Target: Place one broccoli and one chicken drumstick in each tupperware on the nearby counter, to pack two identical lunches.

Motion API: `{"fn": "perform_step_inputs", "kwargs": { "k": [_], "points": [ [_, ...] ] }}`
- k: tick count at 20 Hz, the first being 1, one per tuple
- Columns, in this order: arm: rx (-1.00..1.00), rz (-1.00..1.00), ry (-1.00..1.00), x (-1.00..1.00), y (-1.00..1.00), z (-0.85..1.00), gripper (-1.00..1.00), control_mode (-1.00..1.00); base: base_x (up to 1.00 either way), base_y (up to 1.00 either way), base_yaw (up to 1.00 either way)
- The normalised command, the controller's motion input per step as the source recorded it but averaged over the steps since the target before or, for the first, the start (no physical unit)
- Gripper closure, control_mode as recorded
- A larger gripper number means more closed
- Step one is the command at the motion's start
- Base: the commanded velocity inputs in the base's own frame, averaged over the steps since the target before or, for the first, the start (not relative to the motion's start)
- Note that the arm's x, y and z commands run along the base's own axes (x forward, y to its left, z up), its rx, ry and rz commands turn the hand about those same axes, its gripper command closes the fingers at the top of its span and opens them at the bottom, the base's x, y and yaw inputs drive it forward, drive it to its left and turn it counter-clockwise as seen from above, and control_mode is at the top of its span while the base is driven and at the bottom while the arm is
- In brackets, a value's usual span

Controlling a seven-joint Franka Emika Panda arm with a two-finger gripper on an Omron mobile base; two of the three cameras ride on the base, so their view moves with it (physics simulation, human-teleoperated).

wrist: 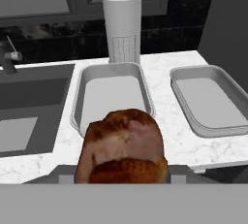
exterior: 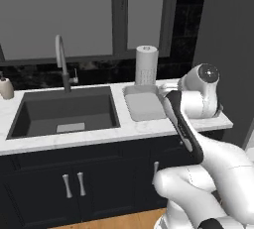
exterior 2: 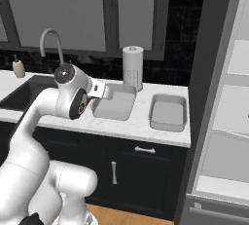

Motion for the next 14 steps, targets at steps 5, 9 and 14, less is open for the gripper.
{"fn": "perform_step_inputs", "kwargs": {
  "k": [5, 9, 14],
  "points": [
    [0.0, 0.01, 0.0, 0.78, 0.16, -0.32, 1.0, -1.0, 0.0, 0.0, 0.0],
    [0.0, 0.0, 0.01, 0.66, 0.0, -0.37, 1.0, -1.0, 0.0, 0.0, 0.0],
    [0.0, 0.0, 0.02, 0.69, 0.0, -0.43, 1.0, -1.0, 0.0, 0.0, 0.0]
  ]
}}
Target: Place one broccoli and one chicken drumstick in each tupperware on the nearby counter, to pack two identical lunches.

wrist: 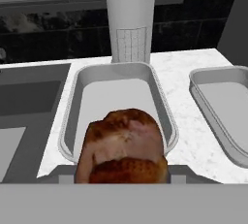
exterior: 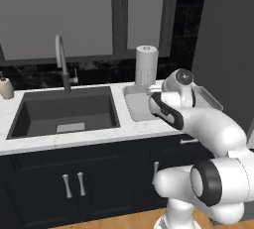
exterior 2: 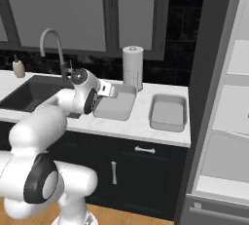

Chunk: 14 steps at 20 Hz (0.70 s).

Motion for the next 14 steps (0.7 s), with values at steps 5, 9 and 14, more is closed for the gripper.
{"fn": "perform_step_inputs", "kwargs": {
  "k": [5, 9, 14],
  "points": [
    [0.0, 0.0, 0.02, 0.68, 0.0, -0.4, 1.0, -1.0, 0.0, 0.0, 0.0],
    [0.0, 0.0, 0.01, 0.62, 0.0, -0.34, 1.0, -1.0, 0.0, 0.0, 0.0],
    [0.0, 0.02, 0.02, 0.7, 0.03, -0.32, -1.0, -1.0, 0.0, 0.0, 0.0]
  ]
}}
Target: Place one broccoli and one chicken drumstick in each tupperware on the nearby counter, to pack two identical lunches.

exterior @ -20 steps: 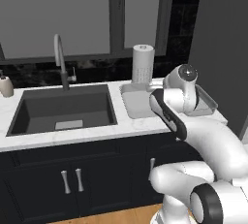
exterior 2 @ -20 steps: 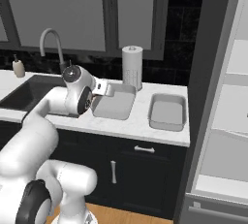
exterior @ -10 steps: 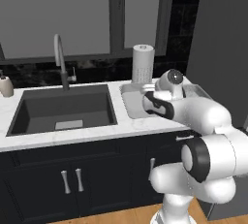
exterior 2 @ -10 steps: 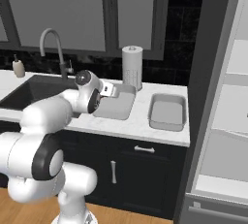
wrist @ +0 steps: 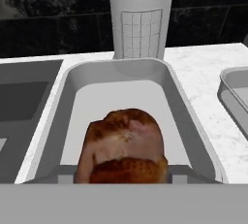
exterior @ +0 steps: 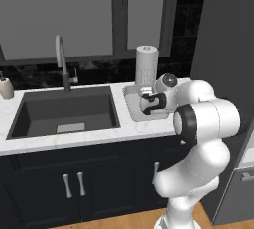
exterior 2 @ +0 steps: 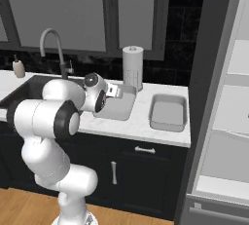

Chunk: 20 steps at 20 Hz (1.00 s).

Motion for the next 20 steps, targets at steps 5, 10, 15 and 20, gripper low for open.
{"fn": "perform_step_inputs", "kwargs": {
  "k": [5, 10, 15, 20],
  "points": [
    [0.0, 0.03, 0.0, 0.27, 0.0, -0.18, -1.0, -1.0, 0.0, 0.0, 0.0],
    [0.01, 0.02, 0.0, 0.05, 0.0, 0.02, -1.0, -1.0, 0.0, 0.0, 0.0],
    [0.0, 0.0, 0.0, -0.24, 0.0, 0.62, -1.0, -1.0, 0.0, 0.0, 0.0],
    [0.0, 0.03, 0.0, -0.66, 0.0, 0.96, -1.0, -1.0, 0.0, 0.0, 0.0]
  ]
}}
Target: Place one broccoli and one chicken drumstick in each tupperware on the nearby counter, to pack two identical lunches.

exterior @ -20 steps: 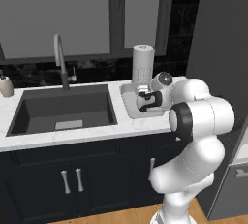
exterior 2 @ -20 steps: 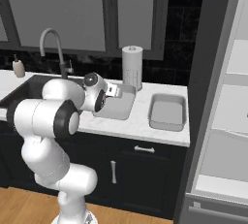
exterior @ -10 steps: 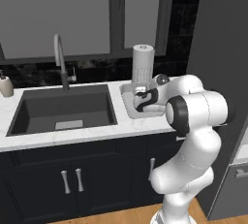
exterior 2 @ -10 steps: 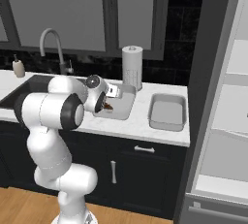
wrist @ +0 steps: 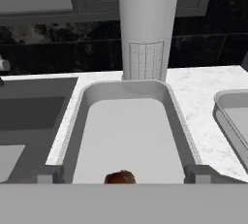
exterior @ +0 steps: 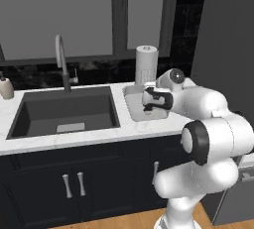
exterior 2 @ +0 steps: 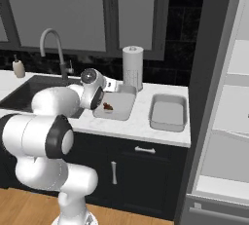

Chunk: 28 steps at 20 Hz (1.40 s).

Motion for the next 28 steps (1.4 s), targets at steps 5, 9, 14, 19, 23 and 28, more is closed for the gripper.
{"fn": "perform_step_inputs", "kwargs": {
  "k": [5, 9, 14, 19, 23, 28],
  "points": [
    [0.06, 0.05, 0.14, -0.99, 0.0, 0.85, -1.0, -1.0, 0.0, 0.0, 0.0],
    [0.0, 0.0, 0.32, -1.0, 0.02, 0.63, -1.0, -1.0, 0.0, 0.0, 0.0],
    [0.0, 0.0, 0.37, -1.0, 0.0, 0.51, -1.0, -1.0, 0.0, 0.0, 0.0],
    [0.0, 0.0, 0.14, -1.0, 0.0, 0.09, -1.0, -1.0, 0.0, 0.0, 0.0],
    [0.0, 0.0, -0.03, -1.0, 0.0, -0.04, -1.0, -1.0, 0.0, 0.0, 0.0],
    [0.06, 0.0, -0.01, -1.0, 0.0, 0.0, -1.0, -1.0, 0.0, 0.0, 0.0]
  ]
}}
